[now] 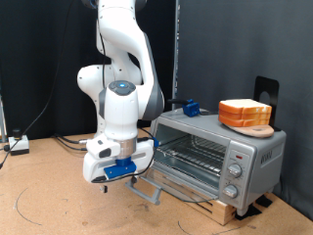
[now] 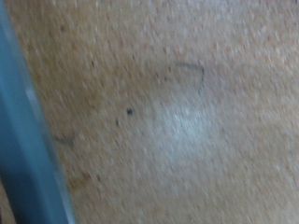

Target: Make a piece of toast with the oven

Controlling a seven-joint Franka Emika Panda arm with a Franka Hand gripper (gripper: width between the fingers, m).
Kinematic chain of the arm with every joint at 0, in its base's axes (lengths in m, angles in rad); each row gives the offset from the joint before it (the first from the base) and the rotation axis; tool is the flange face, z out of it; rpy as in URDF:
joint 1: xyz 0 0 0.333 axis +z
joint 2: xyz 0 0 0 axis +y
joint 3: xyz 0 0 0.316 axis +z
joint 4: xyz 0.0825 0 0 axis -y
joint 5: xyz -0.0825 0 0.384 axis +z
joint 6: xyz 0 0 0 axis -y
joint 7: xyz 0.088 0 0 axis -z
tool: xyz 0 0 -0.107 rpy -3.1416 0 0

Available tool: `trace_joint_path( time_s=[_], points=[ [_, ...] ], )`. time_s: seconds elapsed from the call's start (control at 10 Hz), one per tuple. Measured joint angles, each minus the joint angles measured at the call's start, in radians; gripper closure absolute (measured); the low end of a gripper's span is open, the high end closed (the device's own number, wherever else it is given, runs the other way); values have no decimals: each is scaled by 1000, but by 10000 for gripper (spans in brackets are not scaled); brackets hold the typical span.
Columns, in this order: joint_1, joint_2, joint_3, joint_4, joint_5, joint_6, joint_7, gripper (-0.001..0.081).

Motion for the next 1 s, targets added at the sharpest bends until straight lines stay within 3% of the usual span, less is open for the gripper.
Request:
trace_joint_path(
  time_s=[0.2, 0.6, 1.0],
  points=[
    [2, 13, 21, 34, 81, 6, -43, -1],
    [14, 71, 33, 102, 64, 2, 24, -1],
    [13, 128, 22, 124, 32, 2, 56, -1]
  ],
)
